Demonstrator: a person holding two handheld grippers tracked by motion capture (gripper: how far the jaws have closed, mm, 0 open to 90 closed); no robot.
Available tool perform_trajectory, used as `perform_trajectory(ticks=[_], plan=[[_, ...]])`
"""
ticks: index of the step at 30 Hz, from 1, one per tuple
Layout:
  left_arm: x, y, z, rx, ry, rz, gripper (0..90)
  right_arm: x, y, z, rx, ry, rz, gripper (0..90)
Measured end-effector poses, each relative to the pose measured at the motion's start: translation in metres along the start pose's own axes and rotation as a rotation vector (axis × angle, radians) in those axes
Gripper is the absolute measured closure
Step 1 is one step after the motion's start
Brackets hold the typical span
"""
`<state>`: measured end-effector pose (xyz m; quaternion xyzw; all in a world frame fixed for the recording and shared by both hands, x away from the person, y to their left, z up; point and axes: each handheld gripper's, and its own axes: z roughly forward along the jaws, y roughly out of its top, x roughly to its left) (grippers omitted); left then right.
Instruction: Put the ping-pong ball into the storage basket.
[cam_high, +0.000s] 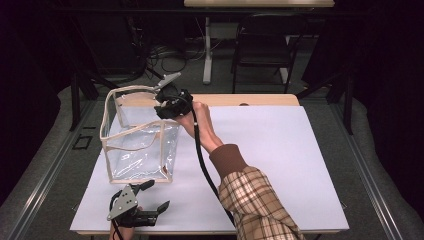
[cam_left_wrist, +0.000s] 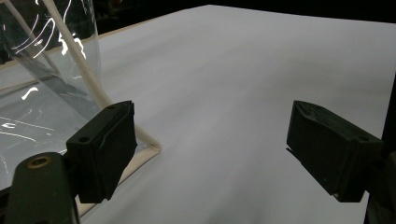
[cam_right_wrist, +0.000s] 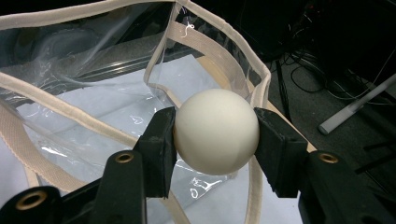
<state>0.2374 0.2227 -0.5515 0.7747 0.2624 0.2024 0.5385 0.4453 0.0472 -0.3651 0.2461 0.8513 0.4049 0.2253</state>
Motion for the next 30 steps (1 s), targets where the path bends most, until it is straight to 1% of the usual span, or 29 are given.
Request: perform_trajectory(ticks=[3,6,7,13,19,21,28,30], plan=[[0.0,0.0,0.0,-0.001,0.001,-0.001,16.1,0.0,0.0,0.003,-0.003,-0.001,-0.004,51.0],[0.0,0.0,0.0,0.0,-0.001,0.0,16.1,0.001,0.0,0.006,0.009,-0.001,0.005,51.0],[0.0,0.0,0.0,0.0,-0.001,0.0,16.1,0.0,-0.001,0.007,0.005,-0.001,0.002,51.0],[0.0,0.0,0.001,-0.004,-0.003,-0.004,16.1,0.0,-0.001,0.012,0.01,0.003,0.016,50.9],[0.0,0.0,0.001,-0.004,-0.004,-0.003,16.1,0.003,-0.001,0.018,0.029,0.007,0.014,51.0],[0.0,0.0,0.001,-0.003,-0.004,-0.003,16.1,0.005,-0.001,0.02,0.027,0.009,0.014,51.0],[0.001,-0.001,0.001,-0.002,-0.004,-0.005,16.1,0.007,0.0,0.026,0.042,0.01,-0.004,50.9],[0.0,0.0,0.001,-0.002,-0.005,-0.005,16.1,0.008,0.0,0.027,0.049,0.01,0.001,51.0]])
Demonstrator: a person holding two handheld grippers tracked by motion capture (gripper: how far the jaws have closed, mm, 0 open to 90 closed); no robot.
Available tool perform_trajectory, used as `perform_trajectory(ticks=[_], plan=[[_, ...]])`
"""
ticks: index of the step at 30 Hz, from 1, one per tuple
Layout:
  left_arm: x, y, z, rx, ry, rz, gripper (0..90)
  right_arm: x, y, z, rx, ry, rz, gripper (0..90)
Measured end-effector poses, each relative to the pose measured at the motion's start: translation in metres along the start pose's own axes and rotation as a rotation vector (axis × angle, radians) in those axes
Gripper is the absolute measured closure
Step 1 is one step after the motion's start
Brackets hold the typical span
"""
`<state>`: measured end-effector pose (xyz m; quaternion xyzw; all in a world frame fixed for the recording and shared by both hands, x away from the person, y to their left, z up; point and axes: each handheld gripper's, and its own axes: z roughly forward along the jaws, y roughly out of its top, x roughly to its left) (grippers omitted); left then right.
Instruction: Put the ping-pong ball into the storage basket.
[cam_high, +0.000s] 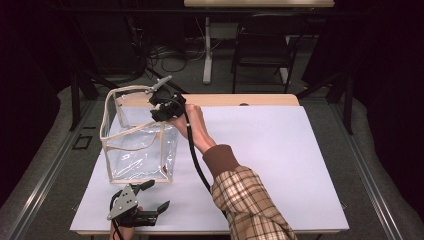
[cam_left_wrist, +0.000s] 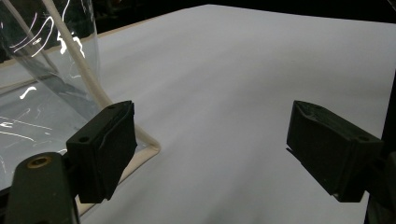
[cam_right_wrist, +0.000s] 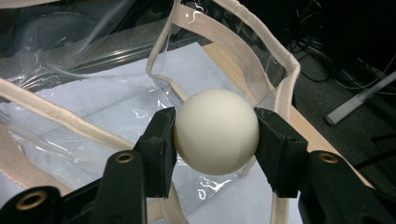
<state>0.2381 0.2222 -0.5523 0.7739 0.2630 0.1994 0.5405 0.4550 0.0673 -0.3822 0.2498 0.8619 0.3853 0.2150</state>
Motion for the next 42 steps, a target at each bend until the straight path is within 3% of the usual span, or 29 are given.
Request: perform_trajectory(ticks=[26,35,42], plan=[[0.0,0.0,0.0,-0.001,-0.002,0.0,16.1,0.006,0.001,0.019,0.047,0.012,0.006,50.2],[0.0,0.0,0.0,-0.001,-0.002,0.001,16.1,0.004,-0.002,0.014,0.032,0.02,0.051,37.0],[-0.001,0.0,0.0,0.001,0.002,0.002,16.1,-0.003,-0.009,-0.001,-0.004,0.072,0.083,29.3]])
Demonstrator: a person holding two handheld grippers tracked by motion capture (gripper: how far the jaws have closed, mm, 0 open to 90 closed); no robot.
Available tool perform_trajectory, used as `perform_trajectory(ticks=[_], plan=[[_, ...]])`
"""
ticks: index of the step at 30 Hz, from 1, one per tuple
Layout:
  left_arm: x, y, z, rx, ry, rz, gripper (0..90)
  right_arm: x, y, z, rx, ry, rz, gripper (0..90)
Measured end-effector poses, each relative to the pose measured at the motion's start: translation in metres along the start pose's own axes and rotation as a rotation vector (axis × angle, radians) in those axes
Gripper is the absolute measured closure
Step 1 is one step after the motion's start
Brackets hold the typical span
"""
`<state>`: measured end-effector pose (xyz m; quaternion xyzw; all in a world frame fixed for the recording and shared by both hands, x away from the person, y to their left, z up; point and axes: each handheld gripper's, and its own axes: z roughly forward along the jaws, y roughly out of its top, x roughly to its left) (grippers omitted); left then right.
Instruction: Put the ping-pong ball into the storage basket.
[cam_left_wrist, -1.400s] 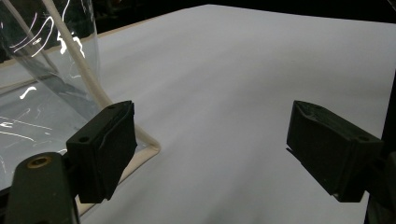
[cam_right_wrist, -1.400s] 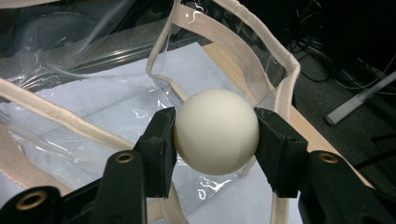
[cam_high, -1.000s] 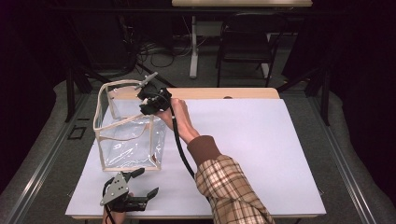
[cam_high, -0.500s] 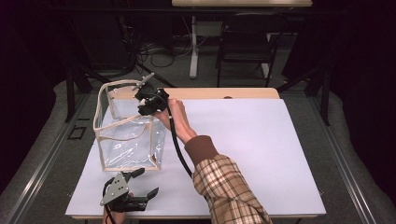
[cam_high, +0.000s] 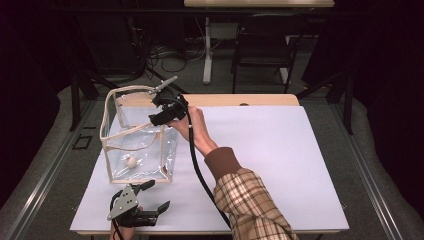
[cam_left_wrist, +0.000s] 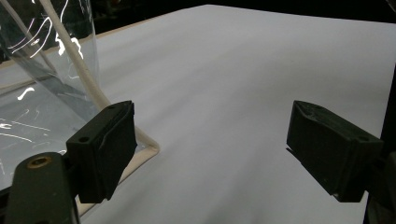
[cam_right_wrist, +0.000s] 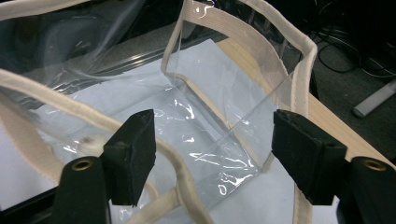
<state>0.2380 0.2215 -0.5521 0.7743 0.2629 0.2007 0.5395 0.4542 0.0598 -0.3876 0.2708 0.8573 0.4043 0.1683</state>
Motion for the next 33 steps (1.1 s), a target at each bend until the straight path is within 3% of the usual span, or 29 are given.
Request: perform_trajectory(ticks=[11,22,33], plan=[[0.0,0.0,0.002,0.006,-0.008,0.003,16.1,-0.012,-0.022,-0.023,0.01,0.04,0.01,16.2],[-0.001,0.001,0.003,0.01,-0.008,0.012,16.1,-0.025,-0.045,-0.056,-0.022,0.036,0.021,13.0],[-0.001,0.001,0.003,0.012,-0.004,0.012,16.1,-0.024,-0.061,-0.074,-0.016,0.035,-0.015,9.9]])
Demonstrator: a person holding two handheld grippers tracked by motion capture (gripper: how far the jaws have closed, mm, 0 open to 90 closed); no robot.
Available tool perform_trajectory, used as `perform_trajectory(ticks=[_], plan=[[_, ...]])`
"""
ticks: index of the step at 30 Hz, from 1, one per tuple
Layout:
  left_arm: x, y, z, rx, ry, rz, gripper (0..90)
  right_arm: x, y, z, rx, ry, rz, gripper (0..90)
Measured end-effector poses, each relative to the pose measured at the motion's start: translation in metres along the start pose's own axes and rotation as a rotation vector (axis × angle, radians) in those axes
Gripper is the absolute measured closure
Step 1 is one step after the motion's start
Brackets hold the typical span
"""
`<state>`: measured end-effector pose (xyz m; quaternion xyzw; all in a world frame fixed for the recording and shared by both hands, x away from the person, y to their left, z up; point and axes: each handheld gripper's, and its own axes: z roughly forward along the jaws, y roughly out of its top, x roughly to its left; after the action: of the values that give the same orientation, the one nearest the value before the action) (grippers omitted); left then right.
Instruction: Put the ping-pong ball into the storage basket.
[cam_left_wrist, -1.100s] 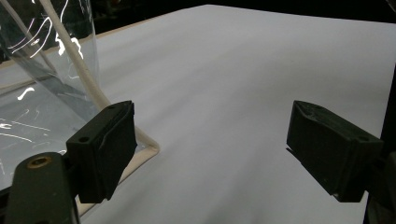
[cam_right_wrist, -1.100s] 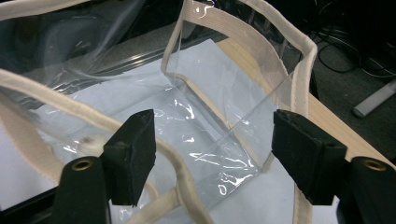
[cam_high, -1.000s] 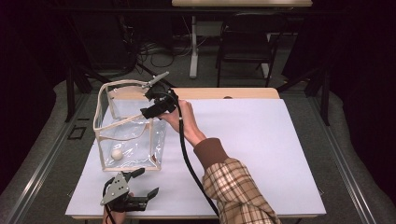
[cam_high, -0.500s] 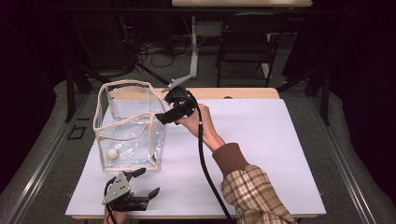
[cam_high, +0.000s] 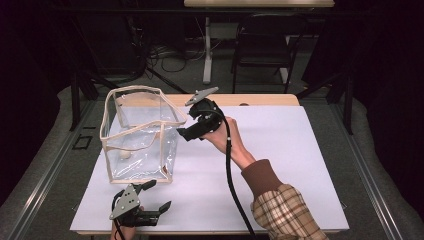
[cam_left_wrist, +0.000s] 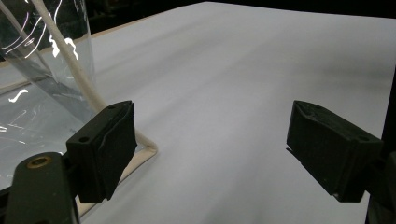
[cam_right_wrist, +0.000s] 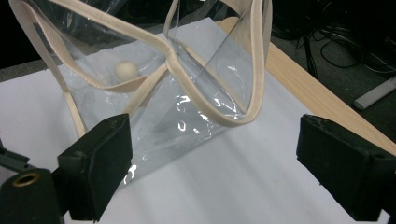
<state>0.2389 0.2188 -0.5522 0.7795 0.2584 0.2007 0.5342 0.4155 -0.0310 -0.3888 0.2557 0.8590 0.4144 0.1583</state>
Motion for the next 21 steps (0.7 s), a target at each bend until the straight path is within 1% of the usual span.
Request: perform_trajectory(ticks=[4,14,17,21], plan=[[0.0,0.0,0.0,-0.001,0.001,0.0,16.1,0.0,-0.007,-0.004,0.015,-0.004,0.001,9.0],[0.0,0.0,0.001,0.001,-0.001,0.001,16.1,-0.003,-0.026,-0.017,0.017,-0.01,0.001,6.6],[0.0,0.0,0.001,0.001,-0.002,-0.001,16.1,-0.003,-0.031,-0.02,0.028,-0.012,-0.001,5.7],[-0.001,0.0,0.001,0.005,0.005,-0.001,16.1,-0.004,-0.04,-0.026,0.029,-0.02,0.002,4.7]])
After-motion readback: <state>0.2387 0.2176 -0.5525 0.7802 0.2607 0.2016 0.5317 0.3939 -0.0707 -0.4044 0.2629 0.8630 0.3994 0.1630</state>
